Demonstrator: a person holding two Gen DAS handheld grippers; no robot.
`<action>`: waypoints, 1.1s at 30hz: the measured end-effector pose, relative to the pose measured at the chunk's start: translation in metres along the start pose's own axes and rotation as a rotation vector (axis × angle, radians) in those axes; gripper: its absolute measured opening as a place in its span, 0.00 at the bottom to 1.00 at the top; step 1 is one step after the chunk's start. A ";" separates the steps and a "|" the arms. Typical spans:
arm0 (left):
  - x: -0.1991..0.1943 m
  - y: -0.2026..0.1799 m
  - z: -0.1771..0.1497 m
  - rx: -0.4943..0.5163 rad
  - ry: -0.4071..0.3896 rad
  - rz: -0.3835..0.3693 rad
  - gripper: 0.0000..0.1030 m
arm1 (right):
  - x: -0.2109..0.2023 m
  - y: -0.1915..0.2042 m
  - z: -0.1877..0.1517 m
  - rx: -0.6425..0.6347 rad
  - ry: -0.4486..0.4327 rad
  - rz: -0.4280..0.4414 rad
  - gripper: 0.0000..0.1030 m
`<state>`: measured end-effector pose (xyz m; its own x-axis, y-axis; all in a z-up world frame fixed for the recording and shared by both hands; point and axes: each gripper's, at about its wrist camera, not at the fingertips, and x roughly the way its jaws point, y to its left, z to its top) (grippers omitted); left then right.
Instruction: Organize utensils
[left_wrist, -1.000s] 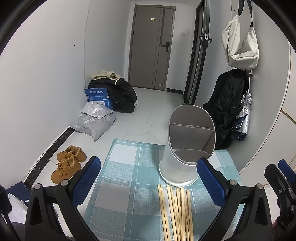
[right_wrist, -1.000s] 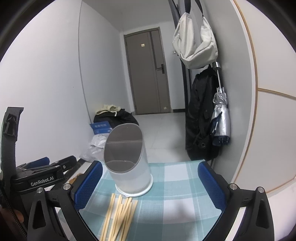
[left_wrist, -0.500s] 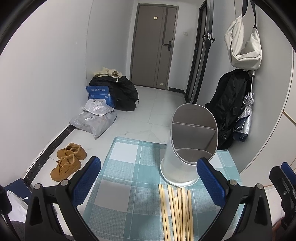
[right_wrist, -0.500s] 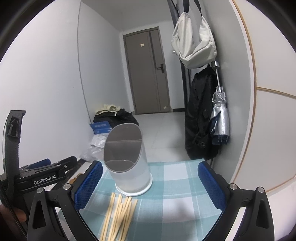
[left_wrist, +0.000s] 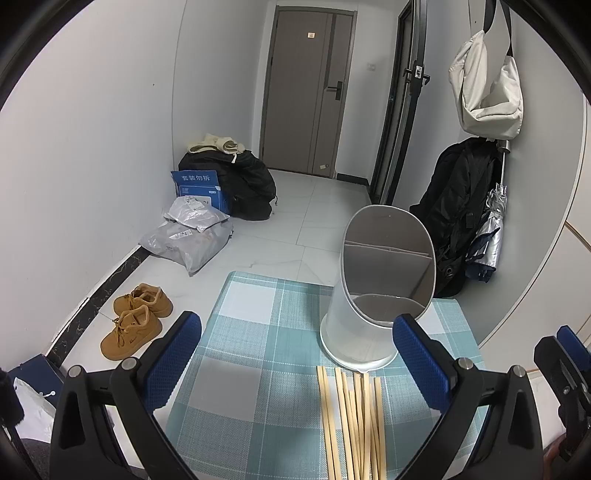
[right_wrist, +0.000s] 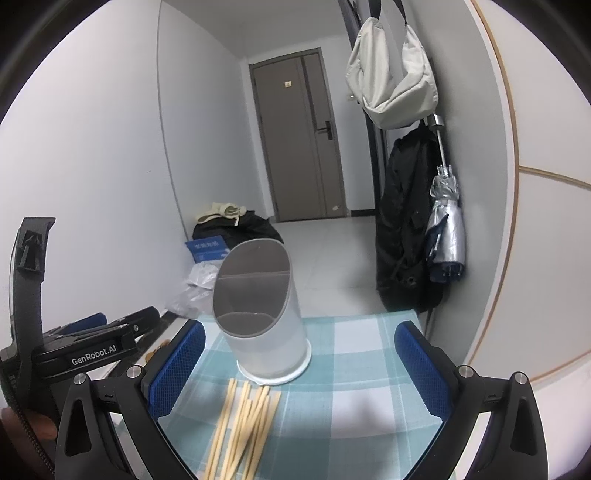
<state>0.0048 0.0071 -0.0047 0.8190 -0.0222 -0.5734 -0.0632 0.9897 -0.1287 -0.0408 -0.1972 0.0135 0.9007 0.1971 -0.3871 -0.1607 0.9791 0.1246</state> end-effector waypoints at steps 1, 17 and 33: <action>0.000 0.000 0.000 0.001 0.001 0.000 0.99 | 0.000 0.000 0.000 0.001 0.000 -0.001 1.00; -0.003 0.000 0.001 -0.004 -0.004 0.003 0.99 | 0.002 0.000 0.002 0.002 0.020 0.006 0.98; 0.009 0.022 0.012 -0.059 0.047 -0.017 0.99 | 0.069 -0.009 -0.025 -0.010 0.344 -0.023 0.78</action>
<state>0.0173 0.0306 -0.0032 0.7926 -0.0475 -0.6079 -0.0840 0.9789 -0.1860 0.0130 -0.1914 -0.0370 0.7154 0.1784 -0.6756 -0.1474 0.9836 0.1037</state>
